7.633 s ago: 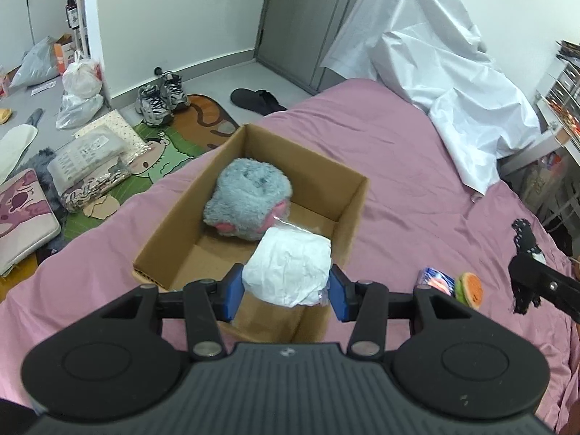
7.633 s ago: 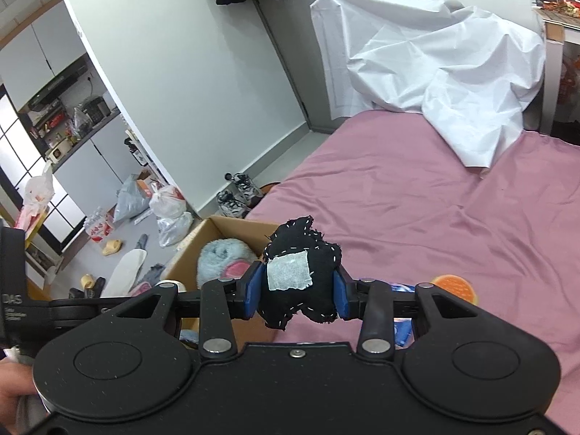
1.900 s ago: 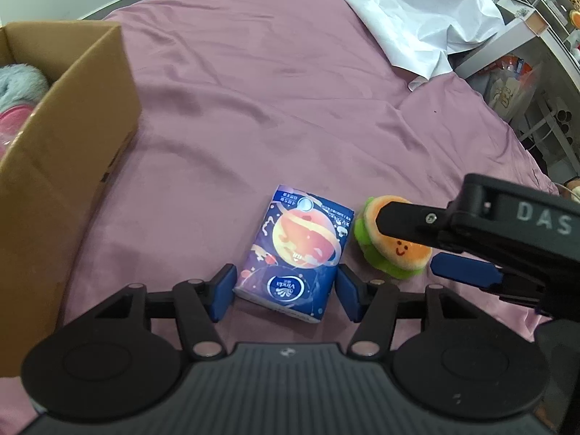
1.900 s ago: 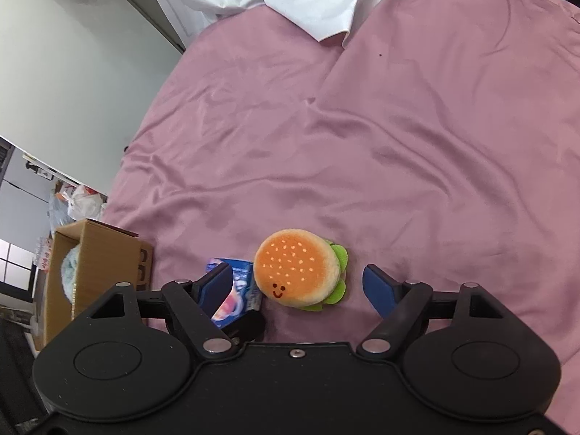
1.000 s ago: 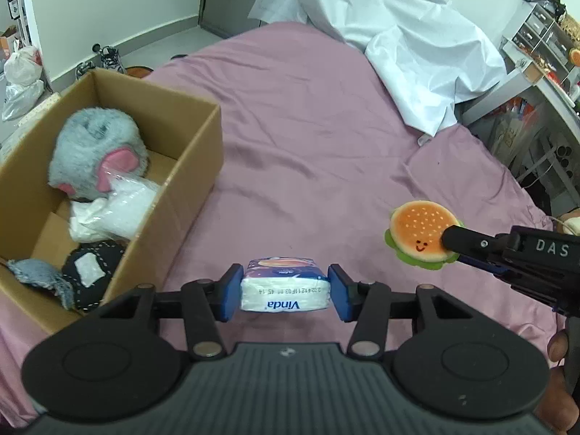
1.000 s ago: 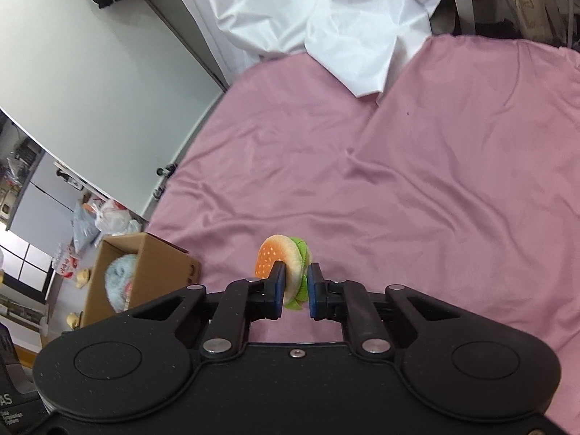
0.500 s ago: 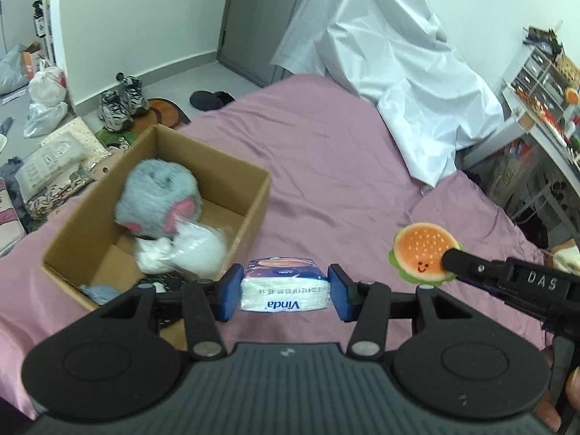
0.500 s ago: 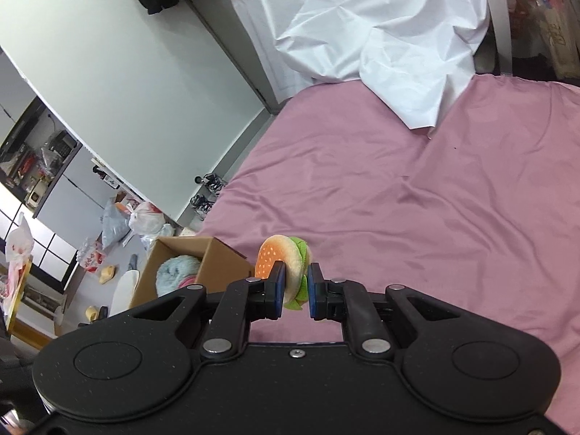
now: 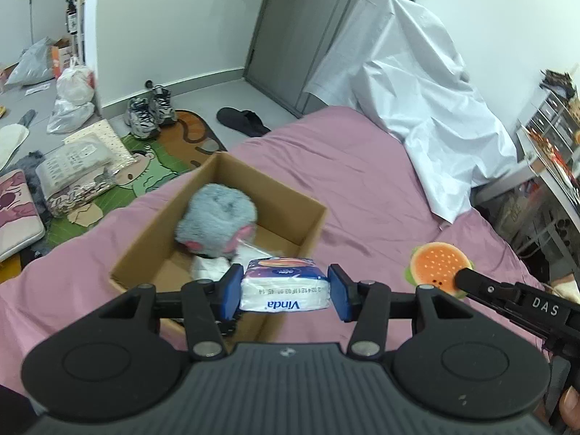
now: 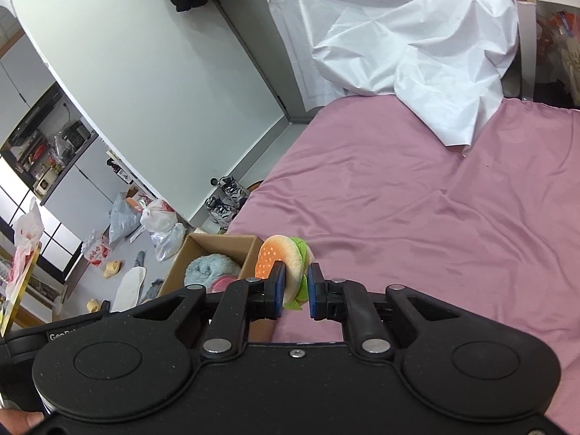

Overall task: Organize soft objects
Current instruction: 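Carry the blue packet and burger plush over the box with both tools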

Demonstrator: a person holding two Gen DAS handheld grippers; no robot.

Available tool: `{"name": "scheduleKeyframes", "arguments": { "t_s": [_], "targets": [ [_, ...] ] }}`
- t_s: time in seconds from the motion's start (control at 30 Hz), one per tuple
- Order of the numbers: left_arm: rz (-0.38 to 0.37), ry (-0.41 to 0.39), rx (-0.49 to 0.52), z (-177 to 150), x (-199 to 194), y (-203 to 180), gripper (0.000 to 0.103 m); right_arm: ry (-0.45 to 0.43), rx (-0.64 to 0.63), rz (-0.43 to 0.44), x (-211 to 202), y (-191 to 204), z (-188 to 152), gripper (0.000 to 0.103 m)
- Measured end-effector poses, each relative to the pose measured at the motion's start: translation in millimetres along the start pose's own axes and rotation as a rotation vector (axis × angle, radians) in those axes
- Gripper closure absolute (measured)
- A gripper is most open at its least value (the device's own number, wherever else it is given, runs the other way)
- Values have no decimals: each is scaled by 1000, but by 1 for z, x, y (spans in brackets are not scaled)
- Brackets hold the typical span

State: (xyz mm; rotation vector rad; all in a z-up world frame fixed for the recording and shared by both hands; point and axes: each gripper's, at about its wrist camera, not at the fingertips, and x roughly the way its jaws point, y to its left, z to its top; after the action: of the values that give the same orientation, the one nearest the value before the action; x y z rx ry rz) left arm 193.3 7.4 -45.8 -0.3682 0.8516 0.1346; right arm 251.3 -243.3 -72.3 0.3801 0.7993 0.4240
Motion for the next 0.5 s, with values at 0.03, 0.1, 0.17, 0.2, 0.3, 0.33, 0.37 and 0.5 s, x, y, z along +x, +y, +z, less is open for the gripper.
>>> {"name": "scheduleKeyframes", "arguments": {
  "t_s": [0.03, 0.1, 0.17, 0.2, 0.3, 0.33, 0.37, 0.5],
  "targets": [
    [3, -3, -5, 1, -1, 5, 53, -1, -5, -1, 1, 3, 0, 90],
    [11, -6, -17, 4, -3, 16, 53, -2, -17, -4, 3, 9, -1, 90],
    [18, -9, -31, 6, -4, 26, 53, -1, -29, -1, 7, 16, -2, 90],
    [22, -11, -38, 7, -5, 32, 53, -1, -35, -2, 9, 19, -3, 90],
    [30, -12, -58, 10, -4, 48, 53, 3, -63, -2, 12, 31, -5, 90],
    [31, -10, -65, 10, -4, 53, 53, 4, -74, -1, 13, 35, -6, 90],
    [33, -7, -71, 11, -3, 58, 53, 4, -84, -1, 14, 39, -7, 90],
    [30, 8, -97, 12, 2, 74, 53, -3, -107, -1, 16, 52, -8, 89]
  ]
}}
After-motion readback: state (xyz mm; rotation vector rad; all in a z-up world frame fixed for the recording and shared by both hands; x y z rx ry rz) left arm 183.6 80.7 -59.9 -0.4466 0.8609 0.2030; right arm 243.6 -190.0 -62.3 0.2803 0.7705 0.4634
